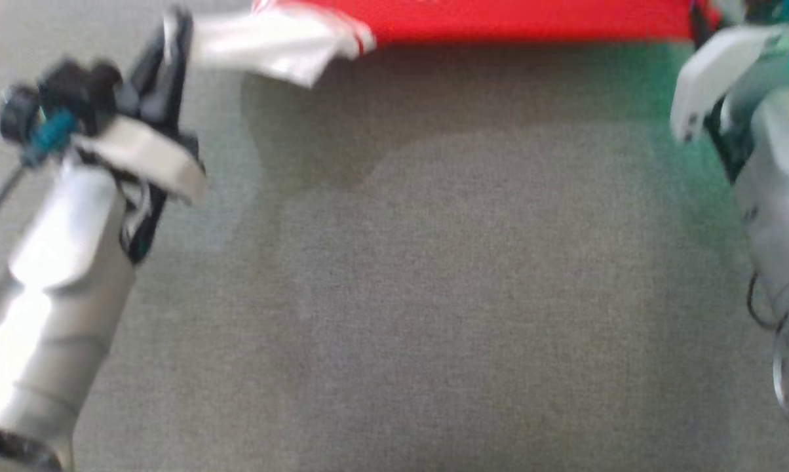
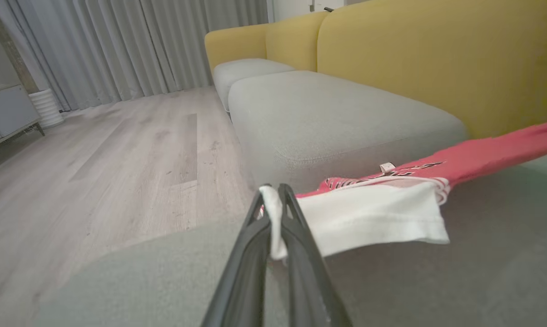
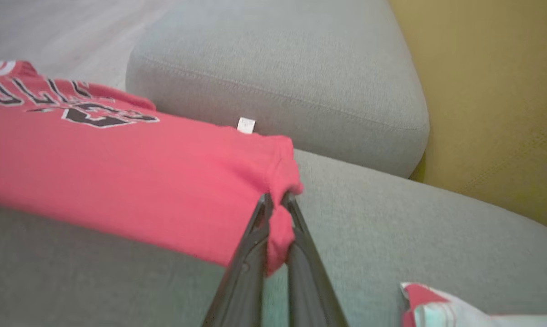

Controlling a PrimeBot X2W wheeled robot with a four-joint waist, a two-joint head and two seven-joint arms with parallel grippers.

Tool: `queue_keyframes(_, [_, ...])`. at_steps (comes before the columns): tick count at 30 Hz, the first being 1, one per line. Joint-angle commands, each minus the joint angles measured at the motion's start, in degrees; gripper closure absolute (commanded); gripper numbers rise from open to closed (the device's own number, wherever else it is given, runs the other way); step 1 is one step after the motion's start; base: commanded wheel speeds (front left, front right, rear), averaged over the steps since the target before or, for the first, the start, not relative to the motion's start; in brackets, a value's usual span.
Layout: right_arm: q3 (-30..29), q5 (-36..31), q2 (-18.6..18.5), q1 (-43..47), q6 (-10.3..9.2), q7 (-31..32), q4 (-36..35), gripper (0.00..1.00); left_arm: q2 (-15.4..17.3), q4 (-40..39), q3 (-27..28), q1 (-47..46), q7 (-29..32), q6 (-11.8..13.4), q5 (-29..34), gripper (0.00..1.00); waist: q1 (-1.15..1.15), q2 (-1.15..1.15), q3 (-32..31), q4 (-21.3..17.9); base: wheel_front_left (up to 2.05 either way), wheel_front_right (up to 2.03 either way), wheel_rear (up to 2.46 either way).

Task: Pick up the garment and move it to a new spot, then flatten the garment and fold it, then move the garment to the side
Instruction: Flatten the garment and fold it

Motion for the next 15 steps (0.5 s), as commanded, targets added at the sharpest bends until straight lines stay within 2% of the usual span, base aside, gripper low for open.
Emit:
queue_keyframes(1, [1.7, 0.6, -0.1, 0.9, -0.11, 0.4, -1.1, 1.00, 3.9, -1.8, 1.0, -0.5, -0.5, 0.1, -1.0, 1.00, 0.01, 0.00, -2.1, 0.6, 0.00, 0.00, 0.00])
queue_keyframes(8, [9.3, 6.4, -1.8, 8.4, -0.11, 3.2, -0.3, 1.00, 8.5, -7.7, -7.5, 8.2, 4.4, 0.1, -4.9, 1.00, 0.01, 0.00, -7.1, 1.5, 0.00, 0.00, 0.00])
queue_keyframes(15, [16.9, 15.0, -3.2, 14.4, -0.11, 6.8, -0.2, 1.00, 14.2, -17.1, -13.0, 15.0, 11.3, 0.1, -9.0, 1.00, 0.01, 0.00, -11.7, 1.7, 0.00, 0.00, 0.00])
